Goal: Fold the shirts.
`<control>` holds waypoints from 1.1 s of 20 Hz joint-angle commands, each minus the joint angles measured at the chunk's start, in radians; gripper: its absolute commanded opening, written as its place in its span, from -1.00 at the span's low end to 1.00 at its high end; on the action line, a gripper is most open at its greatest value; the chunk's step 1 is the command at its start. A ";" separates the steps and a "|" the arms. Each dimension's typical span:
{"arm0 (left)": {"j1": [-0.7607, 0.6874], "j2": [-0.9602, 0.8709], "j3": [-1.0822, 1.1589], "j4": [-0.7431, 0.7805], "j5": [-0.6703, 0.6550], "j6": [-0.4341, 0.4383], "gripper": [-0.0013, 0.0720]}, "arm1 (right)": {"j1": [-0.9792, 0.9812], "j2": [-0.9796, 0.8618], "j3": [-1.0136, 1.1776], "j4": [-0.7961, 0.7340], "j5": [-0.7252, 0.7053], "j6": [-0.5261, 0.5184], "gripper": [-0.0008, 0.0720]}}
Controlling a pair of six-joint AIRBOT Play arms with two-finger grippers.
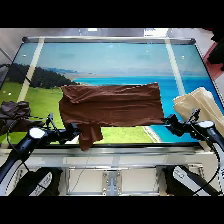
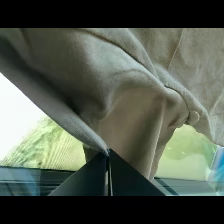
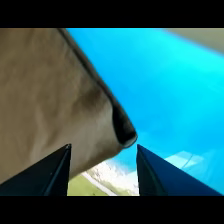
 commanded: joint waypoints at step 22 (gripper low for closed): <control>0.000 0.194 0.642 0.435 -0.350 -0.103 -0.92 | -0.002 0.303 0.435 -0.331 0.533 0.000 -0.90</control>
